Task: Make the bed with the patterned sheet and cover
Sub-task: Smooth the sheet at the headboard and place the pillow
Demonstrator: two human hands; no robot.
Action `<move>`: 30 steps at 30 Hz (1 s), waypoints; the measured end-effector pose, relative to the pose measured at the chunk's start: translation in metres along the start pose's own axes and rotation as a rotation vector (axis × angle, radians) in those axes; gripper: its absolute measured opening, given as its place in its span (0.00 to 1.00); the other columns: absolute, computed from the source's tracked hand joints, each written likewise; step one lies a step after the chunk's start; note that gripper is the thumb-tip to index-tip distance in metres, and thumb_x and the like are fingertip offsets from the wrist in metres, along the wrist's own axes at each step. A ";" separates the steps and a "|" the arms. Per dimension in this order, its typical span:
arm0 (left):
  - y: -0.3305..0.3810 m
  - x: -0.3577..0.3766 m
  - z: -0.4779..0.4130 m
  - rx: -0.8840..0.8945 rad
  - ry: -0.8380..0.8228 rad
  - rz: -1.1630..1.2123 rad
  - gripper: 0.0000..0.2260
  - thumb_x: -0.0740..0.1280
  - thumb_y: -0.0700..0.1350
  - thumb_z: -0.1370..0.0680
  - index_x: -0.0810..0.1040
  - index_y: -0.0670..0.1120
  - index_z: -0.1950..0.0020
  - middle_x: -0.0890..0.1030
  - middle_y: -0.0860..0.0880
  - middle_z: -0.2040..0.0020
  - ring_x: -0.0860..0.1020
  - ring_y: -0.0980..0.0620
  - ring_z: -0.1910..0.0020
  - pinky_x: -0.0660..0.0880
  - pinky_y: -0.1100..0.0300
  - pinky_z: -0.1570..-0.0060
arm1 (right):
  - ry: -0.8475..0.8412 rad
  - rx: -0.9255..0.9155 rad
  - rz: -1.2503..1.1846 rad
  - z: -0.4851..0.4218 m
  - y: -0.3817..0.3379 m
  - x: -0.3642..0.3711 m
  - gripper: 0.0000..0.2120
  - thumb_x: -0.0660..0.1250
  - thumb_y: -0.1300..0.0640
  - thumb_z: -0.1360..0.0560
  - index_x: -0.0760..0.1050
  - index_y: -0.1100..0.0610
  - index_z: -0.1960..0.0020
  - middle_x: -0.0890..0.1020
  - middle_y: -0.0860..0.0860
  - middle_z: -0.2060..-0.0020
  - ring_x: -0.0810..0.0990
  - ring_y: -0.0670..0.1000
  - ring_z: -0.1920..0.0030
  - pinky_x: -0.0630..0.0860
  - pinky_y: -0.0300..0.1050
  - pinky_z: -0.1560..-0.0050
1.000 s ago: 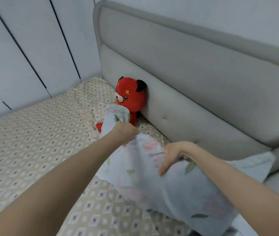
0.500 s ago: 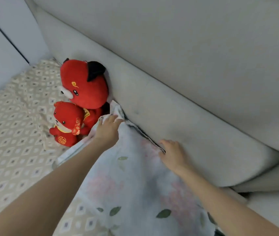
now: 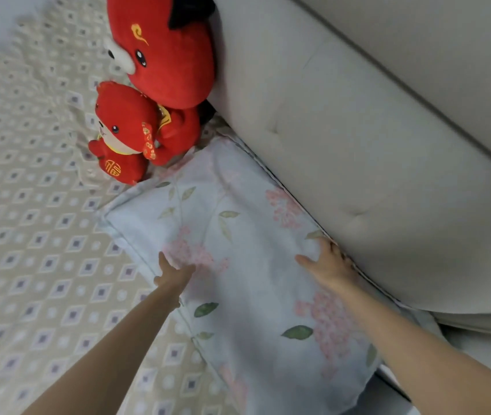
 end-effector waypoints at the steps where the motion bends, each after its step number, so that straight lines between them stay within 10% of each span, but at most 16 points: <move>1: -0.010 0.004 -0.003 -0.032 -0.020 0.063 0.41 0.68 0.47 0.23 0.39 0.59 0.24 0.51 0.41 0.23 0.58 0.34 0.28 0.65 0.32 0.38 | 0.016 0.024 -0.001 -0.004 0.004 0.001 0.38 0.64 0.35 0.29 0.56 0.50 0.26 0.63 0.57 0.27 0.63 0.62 0.30 0.63 0.57 0.32; 9: -0.065 0.044 -0.018 -0.129 -0.232 0.079 0.32 0.60 0.47 0.19 0.43 0.57 0.23 0.57 0.42 0.24 0.62 0.34 0.29 0.64 0.33 0.38 | -0.094 0.196 -0.061 -0.037 0.076 0.044 0.46 0.42 0.23 0.31 0.47 0.50 0.22 0.54 0.53 0.23 0.57 0.60 0.25 0.55 0.64 0.28; 20: -0.087 0.059 0.018 -0.097 -0.122 0.080 0.34 0.66 0.45 0.22 0.48 0.53 0.23 0.61 0.44 0.26 0.64 0.36 0.31 0.67 0.38 0.40 | 0.224 -0.121 0.075 0.051 0.020 0.029 0.25 0.49 0.43 0.19 0.51 0.42 0.24 0.51 0.48 0.23 0.49 0.55 0.24 0.48 0.63 0.28; 24: -0.109 0.073 0.041 -0.051 -0.176 -0.033 0.29 0.62 0.44 0.20 0.51 0.50 0.23 0.64 0.44 0.27 0.66 0.38 0.32 0.67 0.40 0.41 | 0.094 0.106 -0.016 0.070 0.095 0.060 0.26 0.43 0.37 0.21 0.40 0.35 0.25 0.40 0.44 0.23 0.40 0.56 0.23 0.48 0.69 0.29; 30: -0.120 0.066 0.090 0.030 -0.295 -0.060 0.26 0.59 0.45 0.19 0.54 0.50 0.23 0.61 0.44 0.26 0.66 0.39 0.32 0.66 0.46 0.37 | 0.190 0.031 -0.207 0.114 0.099 0.025 0.25 0.50 0.48 0.19 0.54 0.50 0.23 0.62 0.55 0.26 0.64 0.60 0.29 0.65 0.58 0.32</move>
Point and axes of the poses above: each hand's wrist, its own z-axis away from the middle knuckle, its own x-axis out of the palm, y = z × x, the point moved 10 cm from there along -z, towards the middle knuckle
